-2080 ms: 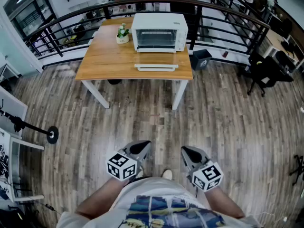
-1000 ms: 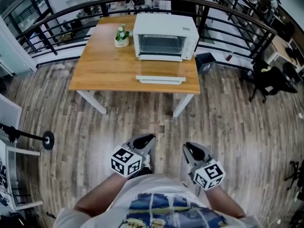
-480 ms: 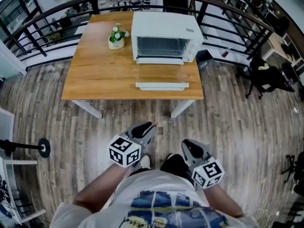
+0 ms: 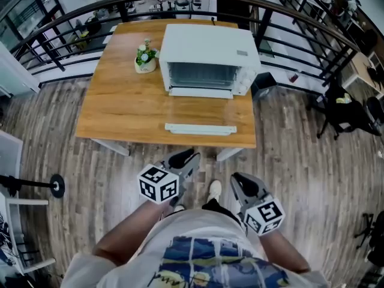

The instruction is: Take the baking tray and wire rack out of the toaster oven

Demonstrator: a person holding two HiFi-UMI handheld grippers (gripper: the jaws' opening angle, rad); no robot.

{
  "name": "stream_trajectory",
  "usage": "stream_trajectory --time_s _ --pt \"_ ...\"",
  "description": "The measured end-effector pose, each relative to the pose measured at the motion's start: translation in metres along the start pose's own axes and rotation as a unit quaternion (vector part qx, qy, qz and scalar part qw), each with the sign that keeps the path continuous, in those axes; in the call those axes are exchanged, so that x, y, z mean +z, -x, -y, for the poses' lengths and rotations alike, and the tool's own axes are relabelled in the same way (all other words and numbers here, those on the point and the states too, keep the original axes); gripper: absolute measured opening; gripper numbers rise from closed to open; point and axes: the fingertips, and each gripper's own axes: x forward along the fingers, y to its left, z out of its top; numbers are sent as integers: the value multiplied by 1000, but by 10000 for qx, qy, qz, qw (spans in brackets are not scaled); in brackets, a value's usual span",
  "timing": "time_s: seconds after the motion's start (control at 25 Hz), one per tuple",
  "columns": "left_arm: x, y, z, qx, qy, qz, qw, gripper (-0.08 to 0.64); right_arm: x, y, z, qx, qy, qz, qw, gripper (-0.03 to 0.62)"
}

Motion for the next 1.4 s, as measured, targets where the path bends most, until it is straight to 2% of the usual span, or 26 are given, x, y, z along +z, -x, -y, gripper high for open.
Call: stream_trajectory --time_s 0.28,0.52,0.64,0.8,0.92,1.12,1.28,1.4 --pt "28 -84 -22 195 317 77 9993 84 17 -26 76 319 -27 -94 9994 31" --pt "48 -136 -52 484 920 353 9940 84 23 -30 127 528 -49 -189 9984 31" --pt "55 -154 -71 605 1367 597 9870 84 26 -33 146 594 3 -182 9981 29" --pt "59 -176 -101 684 2073 851 9722 84 28 -42 164 602 -77 -206 9979 28" --pt "74 -191 -124 695 2413 1061 9621 84 31 -53 172 555 -143 -255 9980 26" --pt "84 -212 -167 749 2701 1207 9523 84 37 -70 178 357 -235 -231 9988 26" --pt "90 -225 -196 810 3023 1324 9405 84 44 -76 186 115 -333 -203 9992 26" --pt "95 -234 -215 806 3117 1361 9369 84 45 -81 193 -41 -381 -187 9991 26"
